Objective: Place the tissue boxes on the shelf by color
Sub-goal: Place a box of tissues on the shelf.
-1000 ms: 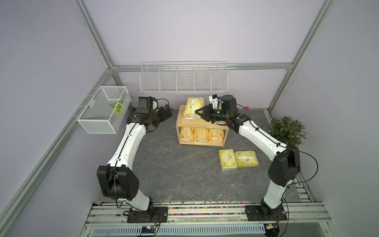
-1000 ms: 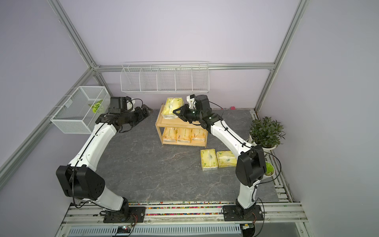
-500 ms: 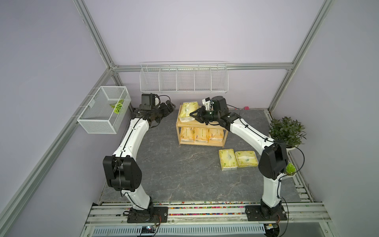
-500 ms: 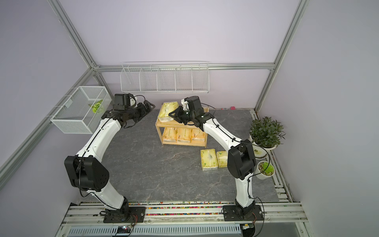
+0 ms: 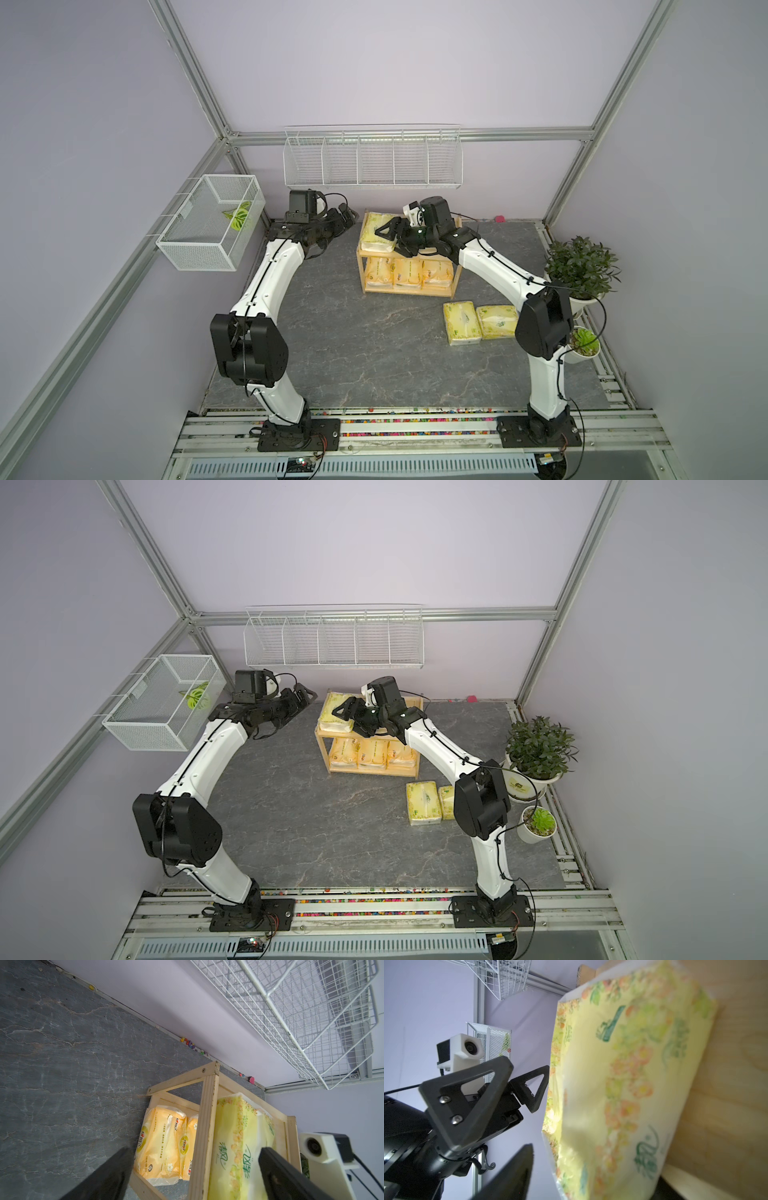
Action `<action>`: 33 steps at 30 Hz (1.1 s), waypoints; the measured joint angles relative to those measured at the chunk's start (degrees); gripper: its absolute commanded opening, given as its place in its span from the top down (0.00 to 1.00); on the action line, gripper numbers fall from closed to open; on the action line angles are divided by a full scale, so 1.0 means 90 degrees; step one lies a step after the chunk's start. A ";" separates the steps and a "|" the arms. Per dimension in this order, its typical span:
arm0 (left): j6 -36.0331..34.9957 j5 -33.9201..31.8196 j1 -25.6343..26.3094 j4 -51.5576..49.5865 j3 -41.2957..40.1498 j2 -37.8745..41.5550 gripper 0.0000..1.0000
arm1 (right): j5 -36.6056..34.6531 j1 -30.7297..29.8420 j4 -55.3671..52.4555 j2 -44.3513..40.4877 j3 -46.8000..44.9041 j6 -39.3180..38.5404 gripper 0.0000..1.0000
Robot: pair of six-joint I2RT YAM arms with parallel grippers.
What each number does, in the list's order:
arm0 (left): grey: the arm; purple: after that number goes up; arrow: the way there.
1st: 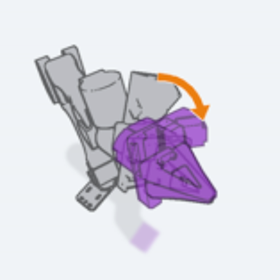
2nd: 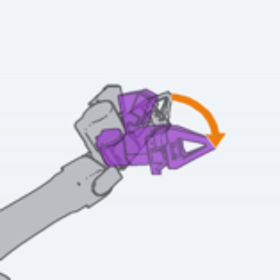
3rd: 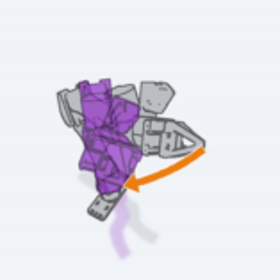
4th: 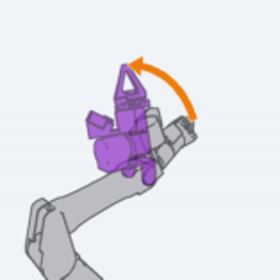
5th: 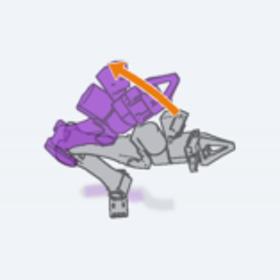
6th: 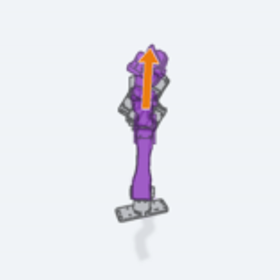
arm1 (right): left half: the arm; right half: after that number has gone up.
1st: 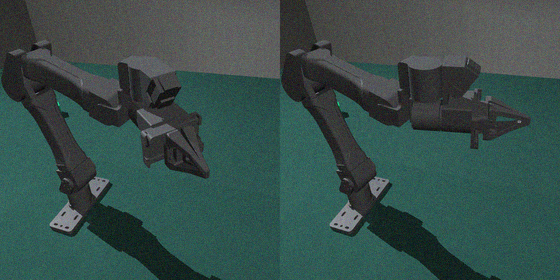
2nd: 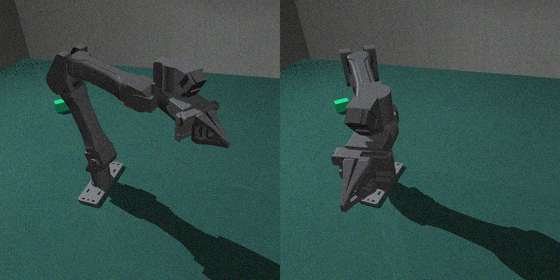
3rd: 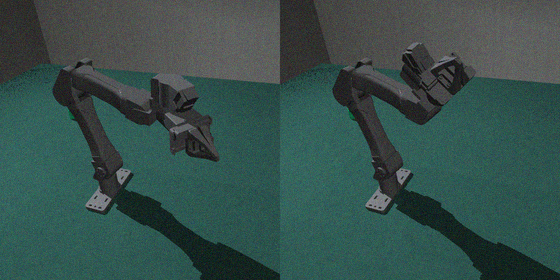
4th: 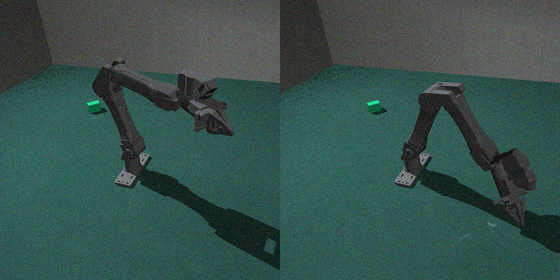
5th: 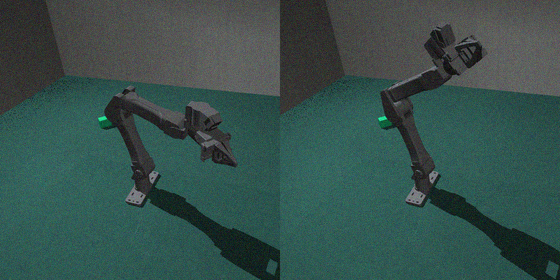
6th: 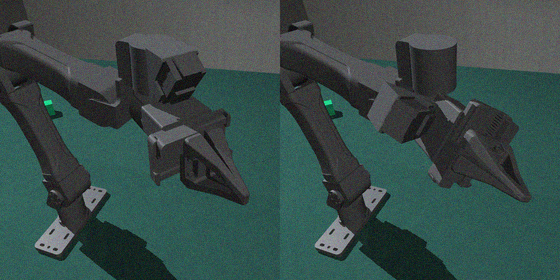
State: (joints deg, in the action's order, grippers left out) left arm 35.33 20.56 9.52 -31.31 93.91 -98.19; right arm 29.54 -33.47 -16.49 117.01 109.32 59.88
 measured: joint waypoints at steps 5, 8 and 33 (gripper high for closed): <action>0.0017 0.0022 0.0078 0.0022 0.0053 -0.0153 0.00 | -0.0440 -0.0005 -0.0998 -0.0010 0.0512 -0.0544 0.01; 0.0022 0.0036 0.0124 0.0022 0.0119 -0.0257 0.00 | -0.0845 -0.0005 -0.1681 -0.0012 0.0811 -0.0899 0.01; 0.0413 -0.0474 0.0170 0.0131 -0.0274 0.0342 0.00 | -0.1304 0.0002 -0.3417 0.1392 0.3432 -0.1802 0.03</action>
State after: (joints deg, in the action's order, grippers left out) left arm 39.05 16.29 11.05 -30.13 91.44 -95.11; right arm 17.80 -33.45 -47.24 129.54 140.20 43.66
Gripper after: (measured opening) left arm 0.997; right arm 0.975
